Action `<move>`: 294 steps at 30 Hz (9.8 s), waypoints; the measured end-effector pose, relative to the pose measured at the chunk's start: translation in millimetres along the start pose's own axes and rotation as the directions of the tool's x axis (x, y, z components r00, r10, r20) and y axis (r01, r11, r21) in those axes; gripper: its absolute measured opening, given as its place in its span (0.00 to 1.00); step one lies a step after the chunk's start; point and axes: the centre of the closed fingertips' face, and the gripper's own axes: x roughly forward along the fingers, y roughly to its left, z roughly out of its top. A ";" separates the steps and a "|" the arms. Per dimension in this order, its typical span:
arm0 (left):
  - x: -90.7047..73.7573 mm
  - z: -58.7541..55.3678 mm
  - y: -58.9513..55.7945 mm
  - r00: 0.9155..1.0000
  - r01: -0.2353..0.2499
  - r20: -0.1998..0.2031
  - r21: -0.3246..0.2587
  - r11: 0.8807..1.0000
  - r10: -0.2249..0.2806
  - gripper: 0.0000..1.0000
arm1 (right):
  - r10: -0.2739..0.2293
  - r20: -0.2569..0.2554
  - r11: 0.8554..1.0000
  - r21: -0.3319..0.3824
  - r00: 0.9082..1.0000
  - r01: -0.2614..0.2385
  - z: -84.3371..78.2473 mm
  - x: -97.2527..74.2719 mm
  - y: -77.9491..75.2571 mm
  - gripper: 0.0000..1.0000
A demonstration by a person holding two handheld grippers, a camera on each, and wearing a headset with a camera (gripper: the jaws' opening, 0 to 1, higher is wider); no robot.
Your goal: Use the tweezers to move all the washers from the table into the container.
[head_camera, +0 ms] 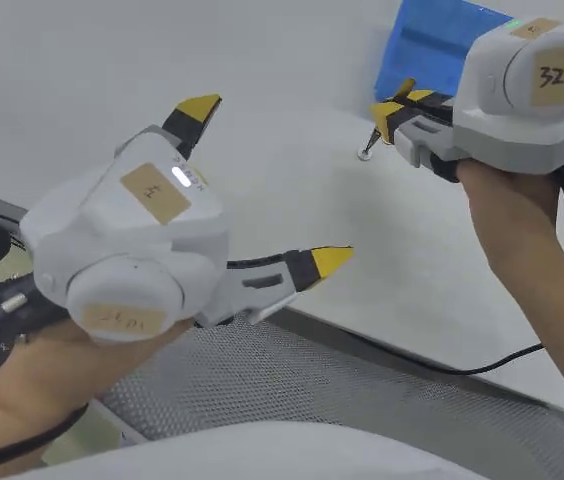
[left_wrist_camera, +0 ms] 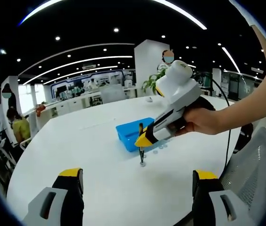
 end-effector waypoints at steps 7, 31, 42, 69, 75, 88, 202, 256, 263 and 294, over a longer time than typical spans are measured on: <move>-0.3 -0.6 2.1 1.000 -0.009 0.000 0.003 1.000 0.009 0.99 | 0.000 0.020 1.000 -0.017 1.000 0.001 16.1 -15.0 -0.8 0.01; 1.0 -4.6 2.4 1.000 -0.015 -0.022 0.012 1.000 0.015 0.99 | -0.176 0.161 0.983 0.072 0.971 0.166 60.4 -27.5 -63.7 0.02; 1.6 -5.3 0.5 1.000 -0.010 -0.028 0.018 1.000 0.011 0.99 | -0.216 0.095 0.974 0.091 0.972 0.208 38.4 4.3 -88.6 0.02; 2.5 -10.9 2.1 0.999 -0.011 -0.048 0.017 1.000 0.012 0.99 | -0.194 0.065 0.971 0.156 0.979 0.182 22.2 28.6 -87.8 0.02; 2.8 -12.0 2.4 0.998 -0.014 -0.056 0.024 1.000 0.015 0.99 | -0.210 0.161 0.973 0.128 0.964 0.191 52.0 -9.5 -84.1 0.02; -7.1 5.6 18.6 0.995 -0.101 0.028 0.031 0.994 0.100 0.99 | -0.128 0.184 0.989 0.102 0.975 0.111 53.1 -37.2 -54.6 0.03; -0.8 -18.7 17.0 0.989 -0.104 -0.089 0.116 0.988 0.115 0.97 | -0.116 0.046 0.993 0.023 0.992 0.115 -5.6 1.7 -45.9 0.04; -2.9 -16.3 21.1 0.988 -0.124 -0.074 0.110 0.986 0.133 0.95 | -0.095 0.132 0.986 0.147 0.987 0.076 39.7 -51.5 -39.7 0.01; -0.1 -22.4 16.1 0.989 -0.095 -0.101 0.118 0.988 0.107 0.95 | -0.123 0.157 0.985 0.144 0.980 0.100 49.1 -54.1 -50.1 0.02; 1.0 -25.7 15.5 0.989 -0.085 -0.114 0.109 0.990 0.098 0.95 | -0.222 0.097 0.972 0.099 0.970 0.213 41.4 -15.1 -87.3 0.02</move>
